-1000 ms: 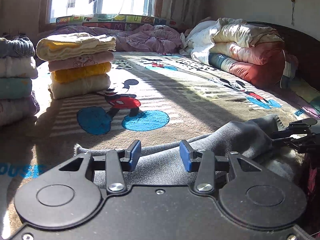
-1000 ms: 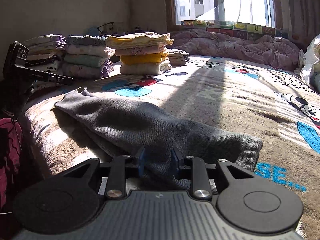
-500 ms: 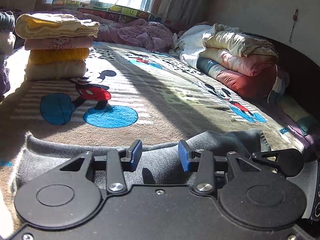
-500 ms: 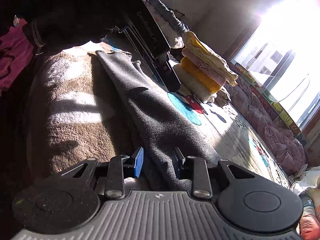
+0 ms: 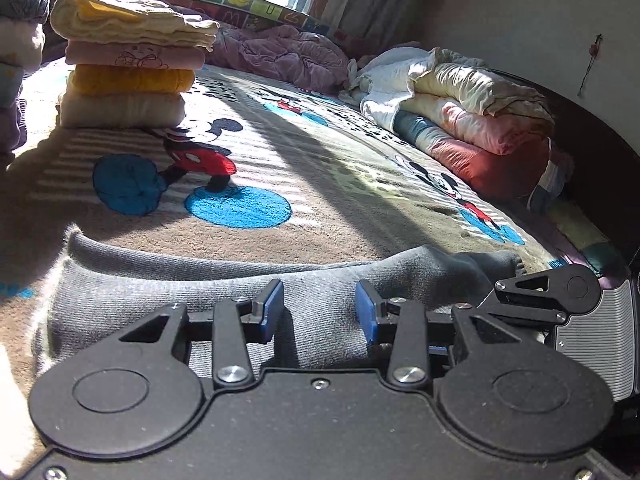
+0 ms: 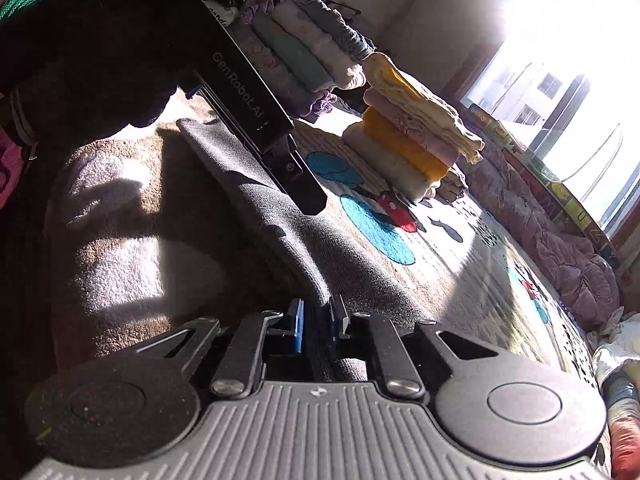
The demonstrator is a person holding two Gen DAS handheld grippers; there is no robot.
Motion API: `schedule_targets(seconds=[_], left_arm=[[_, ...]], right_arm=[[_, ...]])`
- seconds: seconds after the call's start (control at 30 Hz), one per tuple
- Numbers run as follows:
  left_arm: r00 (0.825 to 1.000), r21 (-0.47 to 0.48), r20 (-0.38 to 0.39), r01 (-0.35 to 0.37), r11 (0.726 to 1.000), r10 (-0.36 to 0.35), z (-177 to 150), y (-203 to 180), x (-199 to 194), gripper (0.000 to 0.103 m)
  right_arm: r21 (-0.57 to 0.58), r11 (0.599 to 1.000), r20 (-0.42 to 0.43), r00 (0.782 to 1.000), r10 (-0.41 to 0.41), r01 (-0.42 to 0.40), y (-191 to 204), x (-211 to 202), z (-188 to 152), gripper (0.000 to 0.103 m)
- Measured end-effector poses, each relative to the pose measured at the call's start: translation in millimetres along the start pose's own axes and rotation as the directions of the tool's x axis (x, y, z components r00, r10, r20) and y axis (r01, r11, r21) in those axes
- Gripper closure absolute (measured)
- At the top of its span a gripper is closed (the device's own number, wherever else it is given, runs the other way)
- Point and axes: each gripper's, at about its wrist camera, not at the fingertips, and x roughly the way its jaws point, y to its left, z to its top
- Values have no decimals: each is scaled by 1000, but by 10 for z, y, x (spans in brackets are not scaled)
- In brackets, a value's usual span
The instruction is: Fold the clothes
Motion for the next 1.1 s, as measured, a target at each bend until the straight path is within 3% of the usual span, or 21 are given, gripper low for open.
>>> schedule_targets(seconds=[0.1, 0.17, 0.43, 0.57, 0.67, 0.7, 0.73, 0.77, 0.97, 1.1], left_arm=[[1000, -14, -7, -10, 1000, 10, 3, 51, 0, 66], [1000, -31, -9, -14, 999, 14, 6, 96, -9, 66], [1000, -62, -8, -25, 998, 24, -2, 171, -58, 66], [1000, -71, -3, -24, 997, 24, 2, 197, -84, 66], [1000, -73, 4, -19, 997, 19, 7, 198, -102, 66], [1000, -74, 9, -14, 997, 15, 11, 199, -106, 66], [1000, -76, 13, -6, 997, 7, 16, 199, -112, 66], [1000, -77, 15, 0, 997, 1, 18, 196, -117, 66], [1000, -39, 1, 17, 999, -17, 23, 145, -124, 66], [1000, -41, 0, 5, 999, -5, 33, 142, -103, 66]], right_arm=[[-2, 999, -43, 998, 47, -48, 13, 31, -19, 87], [13, 999, -23, 999, 45, -45, 46, 7, -15, 77], [94, 994, -10, 999, 50, -49, 17, 101, 120, 78], [-124, 992, -49, 999, -24, 18, 236, 158, 122, 77], [-154, 987, -49, 997, -51, 43, 255, 150, 74, 78], [-130, 990, -46, 997, -56, 50, 218, 147, 70, 83], [-112, 992, -46, 997, -63, 58, 174, 153, 69, 96], [-112, 992, -51, 996, -69, 63, 143, 166, 71, 97], [-42, 994, -97, 990, 99, -103, 86, 30, 68, 97], [-32, 993, -106, 989, 107, -111, 167, 21, -17, 97]])
